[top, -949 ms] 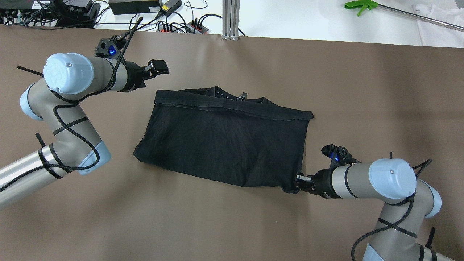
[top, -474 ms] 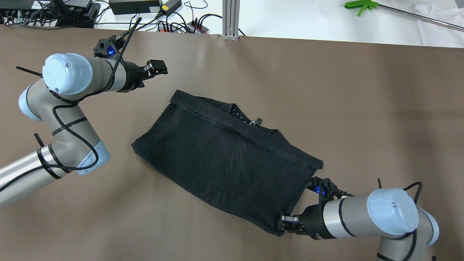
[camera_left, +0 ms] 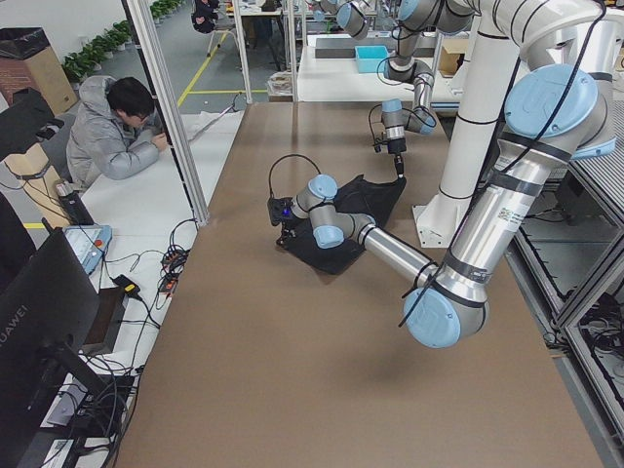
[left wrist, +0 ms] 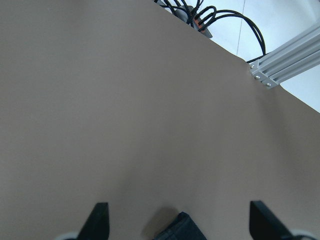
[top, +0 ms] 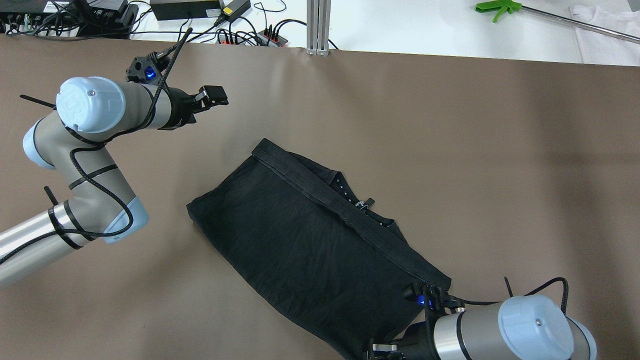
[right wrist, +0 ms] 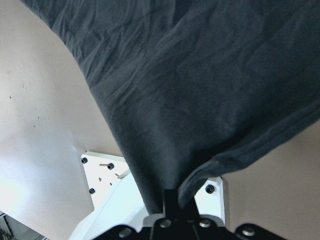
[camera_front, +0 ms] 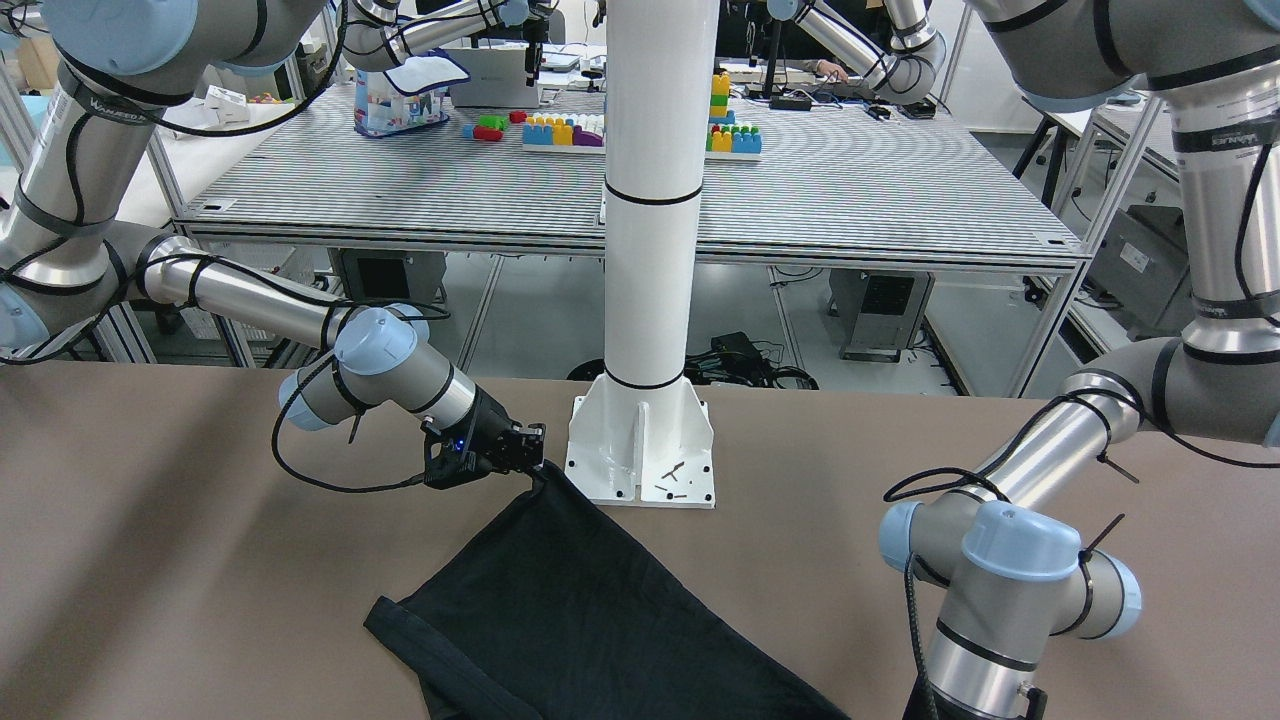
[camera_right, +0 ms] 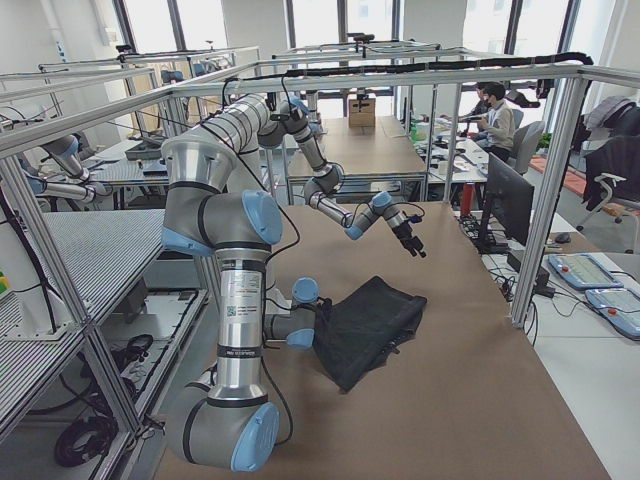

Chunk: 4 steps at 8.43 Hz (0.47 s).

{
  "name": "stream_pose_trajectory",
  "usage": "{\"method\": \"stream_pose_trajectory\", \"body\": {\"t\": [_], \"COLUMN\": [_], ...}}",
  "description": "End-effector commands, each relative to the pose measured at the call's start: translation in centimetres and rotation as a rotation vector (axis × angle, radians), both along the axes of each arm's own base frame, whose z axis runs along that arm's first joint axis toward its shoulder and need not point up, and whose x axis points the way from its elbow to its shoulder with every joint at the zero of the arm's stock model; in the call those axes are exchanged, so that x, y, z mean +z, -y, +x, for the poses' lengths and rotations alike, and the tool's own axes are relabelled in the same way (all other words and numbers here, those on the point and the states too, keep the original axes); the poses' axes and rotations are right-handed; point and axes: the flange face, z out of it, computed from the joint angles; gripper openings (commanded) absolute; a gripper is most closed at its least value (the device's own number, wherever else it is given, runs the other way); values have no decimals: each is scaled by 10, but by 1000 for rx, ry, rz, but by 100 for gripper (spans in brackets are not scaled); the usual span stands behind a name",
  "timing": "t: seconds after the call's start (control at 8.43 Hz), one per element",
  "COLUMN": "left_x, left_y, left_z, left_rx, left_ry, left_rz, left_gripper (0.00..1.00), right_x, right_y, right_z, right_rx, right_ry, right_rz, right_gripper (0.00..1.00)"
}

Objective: Fold clothes
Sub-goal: 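Drag the bundle corner with the right gripper toward the robot, rotating it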

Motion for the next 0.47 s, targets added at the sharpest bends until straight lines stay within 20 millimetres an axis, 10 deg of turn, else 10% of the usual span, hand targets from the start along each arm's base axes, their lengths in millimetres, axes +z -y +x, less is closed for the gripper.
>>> {"method": "stream_pose_trajectory", "body": {"t": [0.0,0.36], "left_x": [7,6], "left_y": [-2,-9], "left_z": [1,6], "left_rx": [1,23], "left_ry": [7,4], "left_rz": [-9,-12], "left_gripper": [100,100], "right_x": [15,32], "right_y": [1,20], "right_z": [-5,-15], "right_rx": [26,131], "right_ry": [-35,-76], "right_rz": [1,15], "right_gripper": [95,95]}}
